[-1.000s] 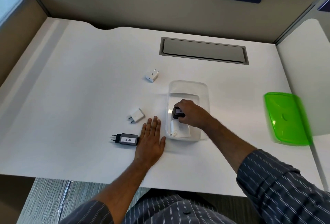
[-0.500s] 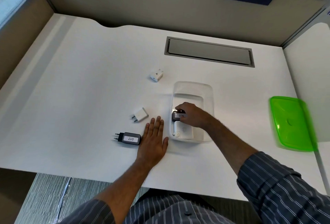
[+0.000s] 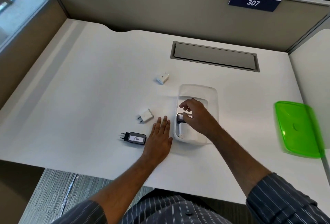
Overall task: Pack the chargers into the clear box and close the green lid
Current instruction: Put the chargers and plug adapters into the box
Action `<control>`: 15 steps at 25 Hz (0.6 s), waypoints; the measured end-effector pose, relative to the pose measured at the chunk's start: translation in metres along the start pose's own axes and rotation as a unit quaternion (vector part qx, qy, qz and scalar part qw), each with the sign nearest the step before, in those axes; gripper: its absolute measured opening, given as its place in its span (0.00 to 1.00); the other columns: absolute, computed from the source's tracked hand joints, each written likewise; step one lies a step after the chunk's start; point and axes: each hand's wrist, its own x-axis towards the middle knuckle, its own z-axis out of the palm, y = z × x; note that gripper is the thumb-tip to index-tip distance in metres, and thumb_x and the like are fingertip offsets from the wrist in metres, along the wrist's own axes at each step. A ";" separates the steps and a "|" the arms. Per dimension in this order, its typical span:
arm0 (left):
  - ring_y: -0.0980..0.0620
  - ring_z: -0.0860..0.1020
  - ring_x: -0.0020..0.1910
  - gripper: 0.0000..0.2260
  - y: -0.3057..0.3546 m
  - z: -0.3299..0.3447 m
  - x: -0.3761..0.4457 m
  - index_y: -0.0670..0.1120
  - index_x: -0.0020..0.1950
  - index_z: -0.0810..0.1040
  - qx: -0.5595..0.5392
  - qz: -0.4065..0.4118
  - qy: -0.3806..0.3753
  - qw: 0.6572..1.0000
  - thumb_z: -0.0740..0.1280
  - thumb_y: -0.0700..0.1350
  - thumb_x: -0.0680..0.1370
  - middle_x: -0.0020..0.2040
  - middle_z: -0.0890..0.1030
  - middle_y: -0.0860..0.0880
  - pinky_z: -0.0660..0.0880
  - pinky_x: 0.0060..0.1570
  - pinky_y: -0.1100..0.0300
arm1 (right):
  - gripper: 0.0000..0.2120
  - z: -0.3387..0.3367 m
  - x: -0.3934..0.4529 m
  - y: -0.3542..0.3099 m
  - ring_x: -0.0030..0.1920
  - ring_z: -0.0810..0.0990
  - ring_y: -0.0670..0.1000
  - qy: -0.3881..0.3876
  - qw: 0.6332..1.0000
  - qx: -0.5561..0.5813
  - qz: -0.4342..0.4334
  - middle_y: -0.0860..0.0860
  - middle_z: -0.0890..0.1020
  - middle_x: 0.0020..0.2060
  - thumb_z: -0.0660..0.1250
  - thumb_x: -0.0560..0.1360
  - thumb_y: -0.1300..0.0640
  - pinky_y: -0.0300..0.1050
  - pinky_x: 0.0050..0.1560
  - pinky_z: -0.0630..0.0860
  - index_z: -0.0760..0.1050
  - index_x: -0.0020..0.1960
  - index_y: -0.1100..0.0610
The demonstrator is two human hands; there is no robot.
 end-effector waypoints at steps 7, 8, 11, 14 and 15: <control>0.47 0.45 0.84 0.29 -0.027 -0.044 0.002 0.43 0.83 0.54 -0.047 -0.023 0.095 0.994 0.59 0.47 0.84 0.84 0.52 0.47 0.61 0.77 0.51 | 0.06 0.014 -0.001 -0.029 0.41 0.75 0.47 0.089 0.994 0.007 -0.059 0.45 0.75 0.39 0.68 0.73 0.58 0.49 0.45 0.77 0.75 0.50 0.53; 0.47 0.45 0.84 0.29 -0.037 -0.049 0.002 0.44 0.83 0.54 -0.046 -0.036 0.101 0.993 0.60 0.47 0.84 0.84 0.53 0.48 0.64 0.76 0.49 | 0.06 0.019 -0.001 -0.033 0.41 0.76 0.48 0.082 0.995 0.005 -0.063 0.45 0.76 0.40 0.68 0.73 0.58 0.51 0.46 0.77 0.75 0.50 0.53; 0.47 0.45 0.84 0.29 -0.072 -0.059 -0.004 0.45 0.83 0.54 -0.036 -0.077 0.108 0.991 0.60 0.50 0.84 0.84 0.52 0.48 0.67 0.75 0.47 | 0.08 0.038 -0.002 -0.046 0.44 0.76 0.46 0.055 0.996 0.001 -0.070 0.44 0.77 0.43 0.69 0.74 0.56 0.50 0.52 0.75 0.76 0.53 0.51; 0.44 0.47 0.84 0.30 -0.106 -0.063 -0.014 0.44 0.83 0.54 -0.013 -0.108 0.119 0.987 0.58 0.52 0.84 0.84 0.53 0.46 0.63 0.78 0.45 | 0.09 0.058 -0.002 -0.061 0.48 0.76 0.46 0.016 0.996 -0.011 -0.089 0.44 0.78 0.46 0.69 0.75 0.54 0.46 0.55 0.72 0.77 0.55 0.50; 0.44 0.47 0.84 0.30 -0.115 -0.064 -0.018 0.43 0.83 0.54 -0.005 -0.118 0.122 0.985 0.58 0.53 0.84 0.84 0.53 0.45 0.61 0.79 0.45 | 0.10 0.066 -0.001 -0.067 0.49 0.77 0.47 0.001 0.995 -0.021 -0.098 0.45 0.78 0.47 0.69 0.75 0.54 0.46 0.55 0.72 0.77 0.56 0.51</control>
